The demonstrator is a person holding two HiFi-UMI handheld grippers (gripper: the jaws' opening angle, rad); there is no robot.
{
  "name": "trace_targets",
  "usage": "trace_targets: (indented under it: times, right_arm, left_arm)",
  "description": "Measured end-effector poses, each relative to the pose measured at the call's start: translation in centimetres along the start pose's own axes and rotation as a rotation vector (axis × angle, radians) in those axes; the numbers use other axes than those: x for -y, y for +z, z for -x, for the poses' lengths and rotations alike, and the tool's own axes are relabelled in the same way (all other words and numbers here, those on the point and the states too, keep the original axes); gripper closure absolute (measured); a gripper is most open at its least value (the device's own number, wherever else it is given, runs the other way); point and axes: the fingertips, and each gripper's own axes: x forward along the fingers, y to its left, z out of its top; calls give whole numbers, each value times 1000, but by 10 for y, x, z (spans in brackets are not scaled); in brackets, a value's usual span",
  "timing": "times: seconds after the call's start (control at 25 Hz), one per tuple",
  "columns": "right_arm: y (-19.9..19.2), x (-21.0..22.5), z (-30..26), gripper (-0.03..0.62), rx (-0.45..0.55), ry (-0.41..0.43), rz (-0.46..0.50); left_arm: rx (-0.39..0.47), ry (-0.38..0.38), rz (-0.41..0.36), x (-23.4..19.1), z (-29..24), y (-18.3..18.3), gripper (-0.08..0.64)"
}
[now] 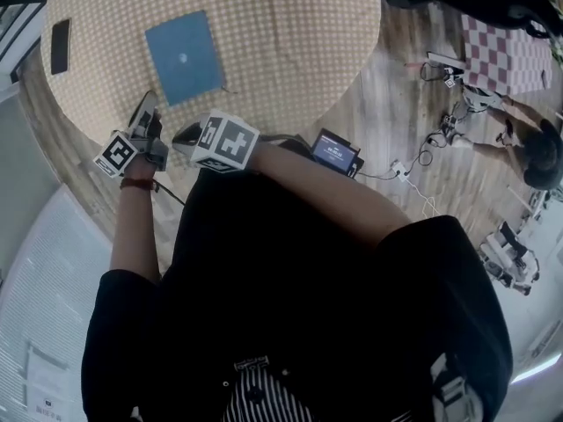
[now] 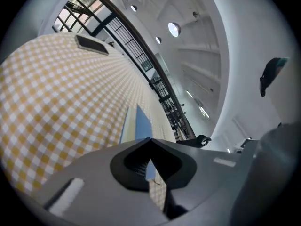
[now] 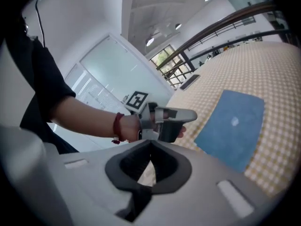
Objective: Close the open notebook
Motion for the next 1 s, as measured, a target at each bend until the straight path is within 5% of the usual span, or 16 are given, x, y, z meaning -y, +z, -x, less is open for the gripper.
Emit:
trace_targets:
  times: [0.16, 0.56, 0.72, 1.0]
  right_arm:
    - [40, 23, 62, 589, 156, -107, -2]
    - [151, 14, 279, 591, 634, -436, 176]
    - [171, -1, 309, 591, 687, -463, 213]
    - [185, -21, 280, 591, 661, -429, 264]
  left_arm:
    - [1, -70, -114, 74, -5, 20, 557]
    - [162, -207, -645, 285, 23, 77, 557]
    - [172, -203, -819, 319, 32, 74, 557]
    - [220, -159, -884, 324, 41, 72, 557]
